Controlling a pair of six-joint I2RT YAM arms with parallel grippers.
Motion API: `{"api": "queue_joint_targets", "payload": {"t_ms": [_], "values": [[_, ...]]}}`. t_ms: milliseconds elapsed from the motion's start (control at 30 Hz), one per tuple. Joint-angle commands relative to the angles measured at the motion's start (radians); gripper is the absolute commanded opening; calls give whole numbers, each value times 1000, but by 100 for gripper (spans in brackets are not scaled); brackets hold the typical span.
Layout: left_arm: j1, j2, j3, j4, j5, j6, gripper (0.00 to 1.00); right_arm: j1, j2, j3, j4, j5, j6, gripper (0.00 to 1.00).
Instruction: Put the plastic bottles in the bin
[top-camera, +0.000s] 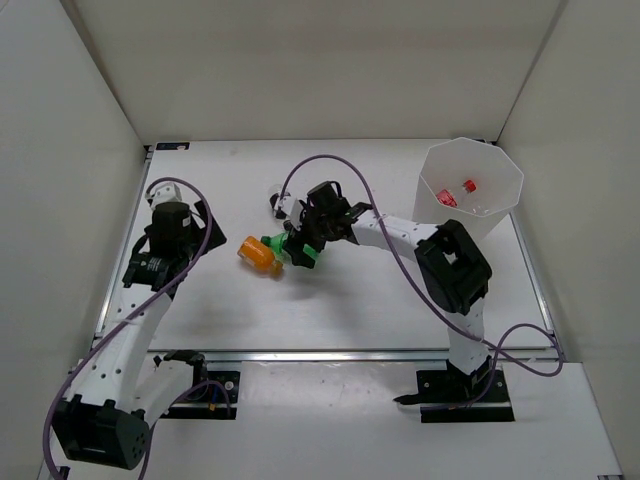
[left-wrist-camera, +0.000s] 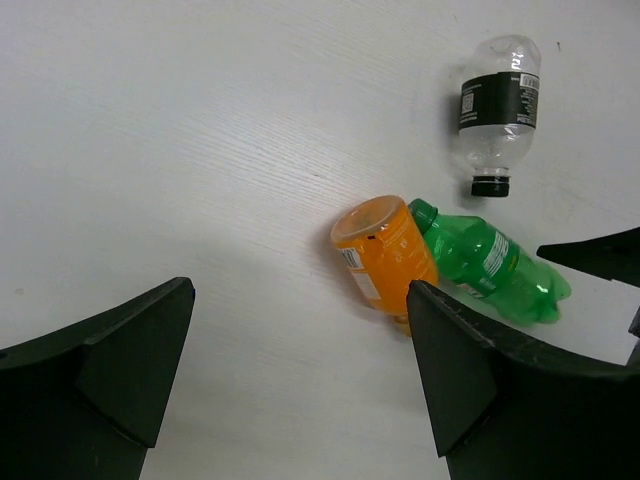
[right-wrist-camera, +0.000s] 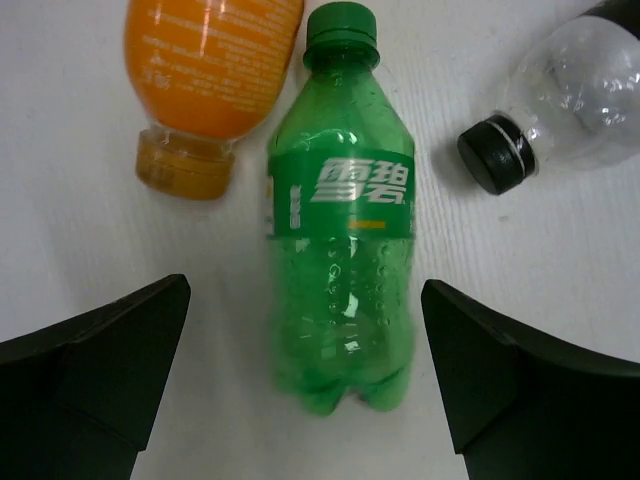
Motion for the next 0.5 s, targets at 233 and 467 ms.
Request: {"api": "queue_joint_targets", "payload": {"t_ms": [233, 467], "values": [[7, -23, 10, -81, -37, 26, 99, 21, 50, -28, 247, 92, -44, 98], [10, -17, 21, -74, -28, 29, 99, 35, 10, -54, 198, 176, -40, 50]]}}
